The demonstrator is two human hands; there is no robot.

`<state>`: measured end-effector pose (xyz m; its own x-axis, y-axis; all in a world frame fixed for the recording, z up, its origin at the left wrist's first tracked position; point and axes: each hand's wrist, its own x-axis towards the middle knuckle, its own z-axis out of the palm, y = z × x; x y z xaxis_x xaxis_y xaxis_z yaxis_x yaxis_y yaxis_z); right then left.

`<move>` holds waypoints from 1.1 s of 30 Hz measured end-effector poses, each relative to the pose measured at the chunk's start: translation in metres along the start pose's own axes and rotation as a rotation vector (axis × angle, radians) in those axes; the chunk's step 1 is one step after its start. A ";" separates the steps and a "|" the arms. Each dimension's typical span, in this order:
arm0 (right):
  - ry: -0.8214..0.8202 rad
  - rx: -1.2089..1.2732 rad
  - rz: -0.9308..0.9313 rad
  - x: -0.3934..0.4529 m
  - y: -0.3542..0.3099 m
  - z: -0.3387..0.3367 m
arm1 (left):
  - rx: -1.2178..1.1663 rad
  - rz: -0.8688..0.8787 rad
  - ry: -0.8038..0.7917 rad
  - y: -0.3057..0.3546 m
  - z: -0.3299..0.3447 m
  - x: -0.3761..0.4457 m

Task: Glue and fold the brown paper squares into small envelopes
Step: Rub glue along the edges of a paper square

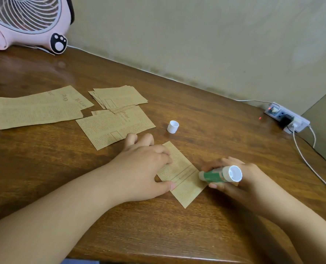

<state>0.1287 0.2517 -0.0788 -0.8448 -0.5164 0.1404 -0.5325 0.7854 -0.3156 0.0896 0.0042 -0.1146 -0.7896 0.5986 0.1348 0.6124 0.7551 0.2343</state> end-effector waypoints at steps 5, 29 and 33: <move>0.110 0.124 0.072 -0.003 -0.009 -0.012 | -0.058 -0.009 -0.001 -0.002 0.003 0.000; 0.176 0.000 0.230 0.056 0.000 0.019 | 0.082 0.124 0.293 -0.006 0.023 0.011; 0.163 0.003 0.177 0.064 0.001 0.023 | 0.089 0.124 0.313 -0.008 0.025 0.012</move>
<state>0.0755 0.2122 -0.0917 -0.9225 -0.3087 0.2318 -0.3753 0.8578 -0.3512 0.0761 0.0120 -0.1394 -0.6741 0.5869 0.4486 0.6947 0.7101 0.1148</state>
